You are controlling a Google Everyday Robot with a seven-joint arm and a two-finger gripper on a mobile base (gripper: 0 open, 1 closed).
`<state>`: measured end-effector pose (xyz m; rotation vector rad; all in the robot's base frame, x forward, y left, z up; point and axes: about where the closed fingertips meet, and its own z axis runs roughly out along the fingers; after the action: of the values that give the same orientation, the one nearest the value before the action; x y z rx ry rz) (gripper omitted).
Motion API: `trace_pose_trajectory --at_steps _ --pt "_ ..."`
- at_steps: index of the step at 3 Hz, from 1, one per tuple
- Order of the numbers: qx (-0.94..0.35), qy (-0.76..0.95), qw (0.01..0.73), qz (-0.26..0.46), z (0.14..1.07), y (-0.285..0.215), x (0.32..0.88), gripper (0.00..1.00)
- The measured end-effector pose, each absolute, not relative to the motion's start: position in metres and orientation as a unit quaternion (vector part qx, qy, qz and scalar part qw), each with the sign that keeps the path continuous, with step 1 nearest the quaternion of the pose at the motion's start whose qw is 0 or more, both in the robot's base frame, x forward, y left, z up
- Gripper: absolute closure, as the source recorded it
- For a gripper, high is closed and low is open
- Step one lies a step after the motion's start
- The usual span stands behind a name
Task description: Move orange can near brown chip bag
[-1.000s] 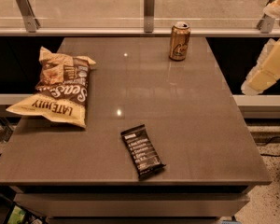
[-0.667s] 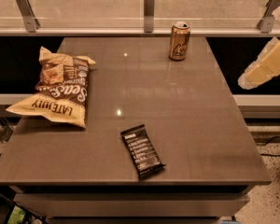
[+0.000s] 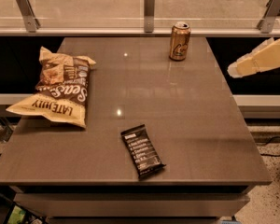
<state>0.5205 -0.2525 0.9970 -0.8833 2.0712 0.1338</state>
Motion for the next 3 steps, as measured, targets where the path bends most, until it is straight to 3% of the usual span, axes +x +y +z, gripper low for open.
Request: trace_pose_trajectory --at_steps 3 --pt "-0.286 0.826 0.482 0.058 0.989 -0.258 0.560 0.00"
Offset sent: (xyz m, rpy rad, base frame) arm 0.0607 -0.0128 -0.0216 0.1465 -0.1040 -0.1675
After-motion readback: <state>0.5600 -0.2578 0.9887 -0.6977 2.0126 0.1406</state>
